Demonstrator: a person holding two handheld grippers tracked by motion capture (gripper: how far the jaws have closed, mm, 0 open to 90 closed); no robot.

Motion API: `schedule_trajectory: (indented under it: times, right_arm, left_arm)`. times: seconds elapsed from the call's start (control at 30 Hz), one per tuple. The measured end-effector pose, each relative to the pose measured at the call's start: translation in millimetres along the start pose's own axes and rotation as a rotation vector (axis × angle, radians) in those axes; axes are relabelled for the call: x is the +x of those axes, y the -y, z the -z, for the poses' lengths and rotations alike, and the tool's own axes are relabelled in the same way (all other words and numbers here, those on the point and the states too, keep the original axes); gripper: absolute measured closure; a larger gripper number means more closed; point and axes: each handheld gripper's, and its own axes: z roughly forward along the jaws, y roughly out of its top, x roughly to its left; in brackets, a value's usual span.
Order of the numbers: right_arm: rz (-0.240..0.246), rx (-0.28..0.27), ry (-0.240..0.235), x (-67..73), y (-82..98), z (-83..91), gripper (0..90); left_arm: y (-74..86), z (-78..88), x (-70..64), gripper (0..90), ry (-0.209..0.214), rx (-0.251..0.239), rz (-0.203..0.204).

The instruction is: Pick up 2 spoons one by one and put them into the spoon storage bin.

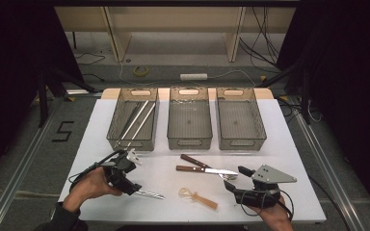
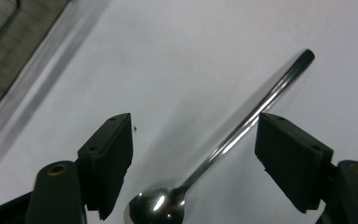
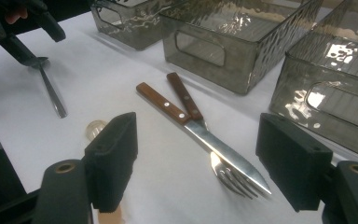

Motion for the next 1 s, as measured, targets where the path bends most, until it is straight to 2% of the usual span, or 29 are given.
schedule_trajectory:
  times: [0.37, 0.43, 0.53, 0.57, 0.7, 1.0]
  right_arm:
    - [0.013, 0.004, 0.0, 4.2, -1.8, -0.7, 30.5]
    - [0.012, 0.004, 0.0, 4.0, -1.8, -0.9, 30.5]
    - [0.011, 0.005, 0.0, 3.7, -1.6, -0.5, 30.5]
    - [0.01, 0.005, 0.001, 3.7, -1.6, -0.4, 30.5]
    - [0.011, 0.006, 0.001, 3.7, -1.4, 0.0, 30.5]
    - [0.014, 0.005, -0.001, 3.9, -1.4, -0.8, 30.5]
  left_arm:
    - [7.8, -8.2, -3.9, 38.0, 0.019, 0.077, -0.06]
    - [10.0, -12.0, -5.4, 40.6, 0.023, 0.073, -0.066]
    - [11.7, -14.7, -5.7, 44.7, 0.022, 0.08, -0.072]
    - [12.1, -15.1, -5.0, 45.5, 0.021, 0.093, -0.093]
    - [13.4, -18.0, -5.6, 50.3, 0.003, 0.112, -0.12]
    - [13.5, -21.7, -6.2, 59.2, -0.006, 0.132, -0.165]
